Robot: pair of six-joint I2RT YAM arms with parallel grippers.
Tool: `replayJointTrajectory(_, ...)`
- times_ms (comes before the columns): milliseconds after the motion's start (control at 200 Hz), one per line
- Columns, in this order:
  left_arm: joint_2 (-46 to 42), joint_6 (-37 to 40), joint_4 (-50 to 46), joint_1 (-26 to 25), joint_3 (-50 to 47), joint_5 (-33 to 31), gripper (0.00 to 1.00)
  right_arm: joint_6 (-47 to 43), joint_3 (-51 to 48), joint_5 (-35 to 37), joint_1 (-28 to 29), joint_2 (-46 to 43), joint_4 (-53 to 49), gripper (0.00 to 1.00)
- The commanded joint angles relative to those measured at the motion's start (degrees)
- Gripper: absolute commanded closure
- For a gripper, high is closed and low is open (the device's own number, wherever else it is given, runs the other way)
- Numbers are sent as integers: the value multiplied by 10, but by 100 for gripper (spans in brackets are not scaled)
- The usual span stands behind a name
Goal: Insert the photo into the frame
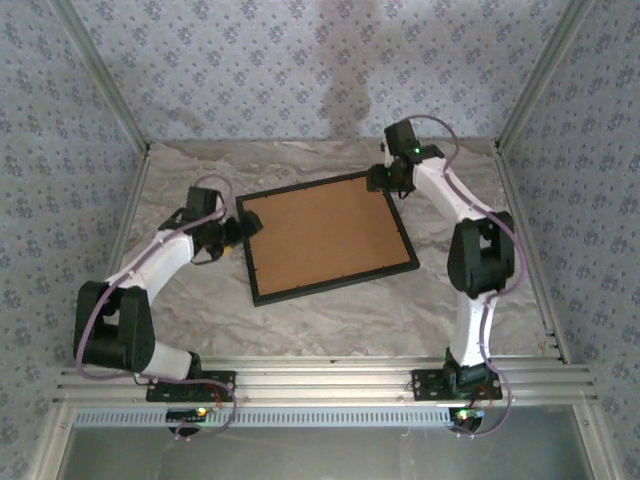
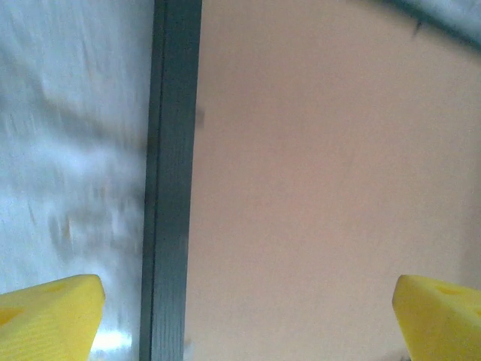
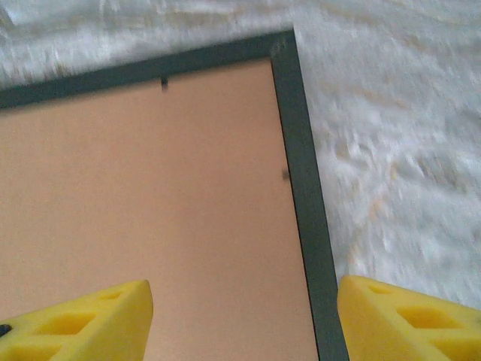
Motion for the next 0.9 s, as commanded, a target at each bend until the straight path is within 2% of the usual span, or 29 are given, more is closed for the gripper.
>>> replayJointTrajectory(0, 68, 60, 46, 23, 83, -13, 2, 32, -95, 94, 46, -79, -32, 33)
replayJointTrajectory(75, 129, 92, 42, 32, 155, -7, 2, 79, -161, 125, 78, -131, -44, 33)
replayJointTrajectory(190, 219, 128, 35, 45, 261, 13, 2, 147, -254, 112, 117, -198, -46, 29)
replayJointTrajectory(260, 272, 151, 19, 49, 325, 15, 2, 192, -291, 100, 142, -215, -53, 13)
replayJointTrajectory(340, 333, 174, -13, 52, 395, 19, 2, 232, -335, 86, 172, -218, -44, 5)
replayJointTrajectory(505, 434, 192, -49, 55, 493, 46, 2, 325, -404, 35, 203, -220, 36, 3)
replayJointTrajectory(685, 471, 187, -62, 54, 516, 79, 2, 380, -452, -6, 199, -219, 165, 3)
replayJointTrajectory(895, 416, 167, -26, 40, 416, 115, 3, 397, -459, -12, 173, -200, 233, 4)
